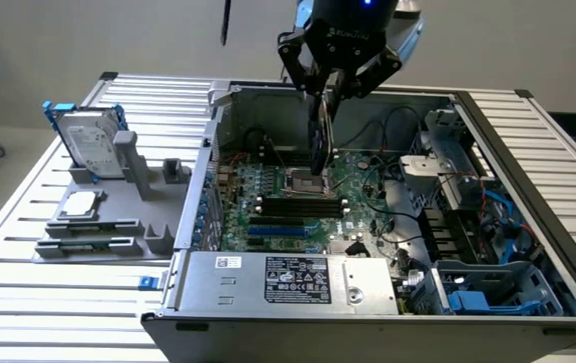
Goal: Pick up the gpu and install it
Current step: 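Pick up the gpu and move the gpu toward the slot, then insert the gpu into the slot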
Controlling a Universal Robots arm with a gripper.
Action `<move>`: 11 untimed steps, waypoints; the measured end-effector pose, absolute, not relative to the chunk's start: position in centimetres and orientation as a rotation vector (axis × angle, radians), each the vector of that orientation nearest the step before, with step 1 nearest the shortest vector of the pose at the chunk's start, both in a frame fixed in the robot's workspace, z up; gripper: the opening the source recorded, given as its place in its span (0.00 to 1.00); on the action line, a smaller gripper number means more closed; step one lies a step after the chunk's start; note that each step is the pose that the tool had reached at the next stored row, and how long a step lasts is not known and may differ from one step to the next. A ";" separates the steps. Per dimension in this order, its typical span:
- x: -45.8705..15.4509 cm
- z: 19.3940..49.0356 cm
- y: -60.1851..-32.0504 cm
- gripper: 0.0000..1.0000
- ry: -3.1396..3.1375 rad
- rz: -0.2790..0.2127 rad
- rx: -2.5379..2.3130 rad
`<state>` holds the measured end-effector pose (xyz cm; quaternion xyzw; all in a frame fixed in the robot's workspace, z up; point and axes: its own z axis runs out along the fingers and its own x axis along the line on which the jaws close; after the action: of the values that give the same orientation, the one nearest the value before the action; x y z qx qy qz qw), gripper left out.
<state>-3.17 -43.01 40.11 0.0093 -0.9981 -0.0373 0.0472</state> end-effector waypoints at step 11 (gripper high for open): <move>-3.4 39.8 -43.0 0.26 -3.063 -0.111 0.029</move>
<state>-3.37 -42.96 39.80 0.0096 -0.9986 -0.0362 0.0383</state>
